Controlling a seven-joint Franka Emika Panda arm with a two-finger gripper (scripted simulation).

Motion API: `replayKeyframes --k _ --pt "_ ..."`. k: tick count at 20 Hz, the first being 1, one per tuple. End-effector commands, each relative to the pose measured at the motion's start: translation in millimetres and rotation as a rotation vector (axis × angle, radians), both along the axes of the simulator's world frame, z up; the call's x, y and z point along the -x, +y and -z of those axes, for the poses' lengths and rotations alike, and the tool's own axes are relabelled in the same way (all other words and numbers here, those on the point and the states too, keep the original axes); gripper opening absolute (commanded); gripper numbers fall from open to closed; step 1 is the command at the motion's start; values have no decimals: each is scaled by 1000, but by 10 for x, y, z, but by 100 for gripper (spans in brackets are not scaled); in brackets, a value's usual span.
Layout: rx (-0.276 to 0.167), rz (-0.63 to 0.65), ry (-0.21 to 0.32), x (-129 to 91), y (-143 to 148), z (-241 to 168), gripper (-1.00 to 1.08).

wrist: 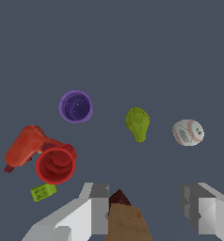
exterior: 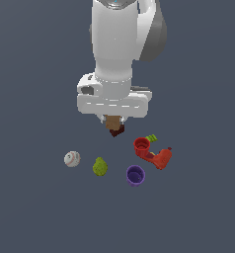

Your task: Pick up a designated object from a clutter of objects.

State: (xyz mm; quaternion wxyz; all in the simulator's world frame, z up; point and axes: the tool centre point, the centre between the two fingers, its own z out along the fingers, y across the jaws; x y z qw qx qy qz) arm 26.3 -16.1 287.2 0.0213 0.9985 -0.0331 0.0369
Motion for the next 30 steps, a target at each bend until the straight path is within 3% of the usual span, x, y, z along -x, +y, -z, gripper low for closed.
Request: replayKeyframes --k 1,16,30 --pt "8 5 -27 -102 44 121 28" --pt "39 13 -214 -622 424 882 28" --pt "21 -22 -389 -849 908 1538 28"
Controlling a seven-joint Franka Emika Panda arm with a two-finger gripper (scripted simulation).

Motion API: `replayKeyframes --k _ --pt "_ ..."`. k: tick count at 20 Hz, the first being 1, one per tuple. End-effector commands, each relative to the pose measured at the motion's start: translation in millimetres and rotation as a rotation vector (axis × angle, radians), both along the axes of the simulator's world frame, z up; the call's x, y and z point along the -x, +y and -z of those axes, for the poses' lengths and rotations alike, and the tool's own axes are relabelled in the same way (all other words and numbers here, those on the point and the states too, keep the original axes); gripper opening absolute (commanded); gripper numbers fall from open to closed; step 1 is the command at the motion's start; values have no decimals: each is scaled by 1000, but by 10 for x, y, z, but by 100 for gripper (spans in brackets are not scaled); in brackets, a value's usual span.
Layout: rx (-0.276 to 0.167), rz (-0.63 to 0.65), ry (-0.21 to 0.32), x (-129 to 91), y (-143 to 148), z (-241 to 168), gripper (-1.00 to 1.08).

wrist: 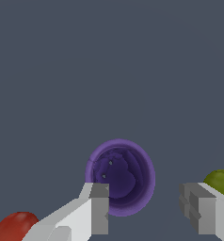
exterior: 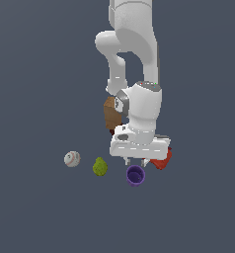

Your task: Pick up a designated object from a clutter of objects.

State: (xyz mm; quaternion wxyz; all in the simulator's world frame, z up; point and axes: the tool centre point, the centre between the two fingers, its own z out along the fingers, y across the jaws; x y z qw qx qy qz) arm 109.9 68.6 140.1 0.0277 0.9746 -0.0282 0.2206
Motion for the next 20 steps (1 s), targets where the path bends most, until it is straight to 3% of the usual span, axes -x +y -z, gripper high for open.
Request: replayKeyframes --k 1,11,20 --pt "-6 -12 -31 -18 96 109 28" --pt "-31 -49 -108 -20 358 394 28" --pt "-37 -59 -123 -10 420 458 28"
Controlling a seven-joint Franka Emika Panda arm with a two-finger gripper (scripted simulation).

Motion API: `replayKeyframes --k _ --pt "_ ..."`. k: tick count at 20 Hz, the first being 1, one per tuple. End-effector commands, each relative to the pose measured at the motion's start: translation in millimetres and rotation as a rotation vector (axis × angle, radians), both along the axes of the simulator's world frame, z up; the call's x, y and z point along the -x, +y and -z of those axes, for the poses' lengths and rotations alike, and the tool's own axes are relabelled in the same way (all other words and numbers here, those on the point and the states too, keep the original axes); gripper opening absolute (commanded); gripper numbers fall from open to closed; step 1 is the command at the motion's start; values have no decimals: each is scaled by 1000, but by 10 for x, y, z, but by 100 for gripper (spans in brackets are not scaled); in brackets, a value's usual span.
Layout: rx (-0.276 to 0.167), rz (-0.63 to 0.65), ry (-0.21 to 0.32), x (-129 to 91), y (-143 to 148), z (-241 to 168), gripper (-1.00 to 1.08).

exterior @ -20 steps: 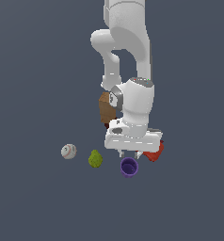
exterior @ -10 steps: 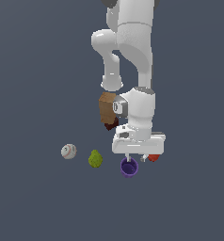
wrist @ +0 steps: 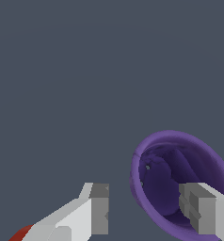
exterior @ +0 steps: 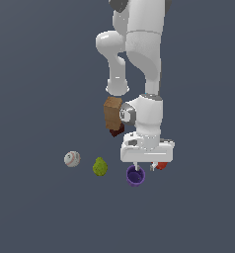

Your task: Pick up a designated object from a clutter of objects.

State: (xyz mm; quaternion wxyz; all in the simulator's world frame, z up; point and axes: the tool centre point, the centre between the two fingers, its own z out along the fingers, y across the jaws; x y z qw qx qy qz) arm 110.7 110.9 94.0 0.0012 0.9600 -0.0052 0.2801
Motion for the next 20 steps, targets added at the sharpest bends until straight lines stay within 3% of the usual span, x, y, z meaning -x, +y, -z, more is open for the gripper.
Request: replayKeyframes --k 1,17,18,20 --pt "0 0 -1 -3 -2 -1 28" --pt "-1 0 -3 -165 0 253 28" --pt "-1 0 -3 -165 0 253 -100" --pt "-1 0 -3 -165 0 253 -100"
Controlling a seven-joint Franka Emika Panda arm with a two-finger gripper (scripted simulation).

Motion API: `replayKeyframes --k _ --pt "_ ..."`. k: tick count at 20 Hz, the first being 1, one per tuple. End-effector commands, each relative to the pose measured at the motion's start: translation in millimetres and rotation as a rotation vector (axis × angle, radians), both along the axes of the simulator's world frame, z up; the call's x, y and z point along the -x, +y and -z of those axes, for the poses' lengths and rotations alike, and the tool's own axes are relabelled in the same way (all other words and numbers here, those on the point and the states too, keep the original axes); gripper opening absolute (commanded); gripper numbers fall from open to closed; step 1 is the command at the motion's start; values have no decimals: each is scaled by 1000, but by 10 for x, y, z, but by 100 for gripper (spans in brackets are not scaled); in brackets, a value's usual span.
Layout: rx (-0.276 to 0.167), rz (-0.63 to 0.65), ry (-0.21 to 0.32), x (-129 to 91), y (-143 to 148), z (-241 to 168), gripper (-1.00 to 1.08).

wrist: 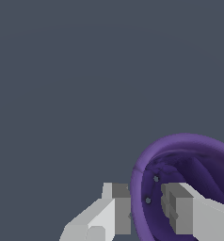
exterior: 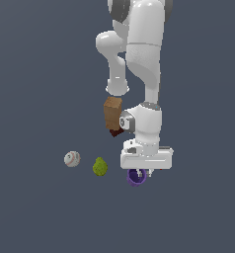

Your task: Pick up a designated object from a clutter of objects.

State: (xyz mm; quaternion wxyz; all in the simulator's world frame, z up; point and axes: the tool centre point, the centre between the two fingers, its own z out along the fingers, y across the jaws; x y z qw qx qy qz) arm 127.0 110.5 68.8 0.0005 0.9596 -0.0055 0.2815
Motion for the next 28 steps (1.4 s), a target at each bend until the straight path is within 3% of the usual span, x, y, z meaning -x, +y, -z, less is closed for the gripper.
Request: replayKeyframes --k 1,15,28 --pt "0 0 0 -2 3 1 -100" --pt "0 0 0 42 12 -98 -100" --pt "-4 0 1 355 67 -805 -100"
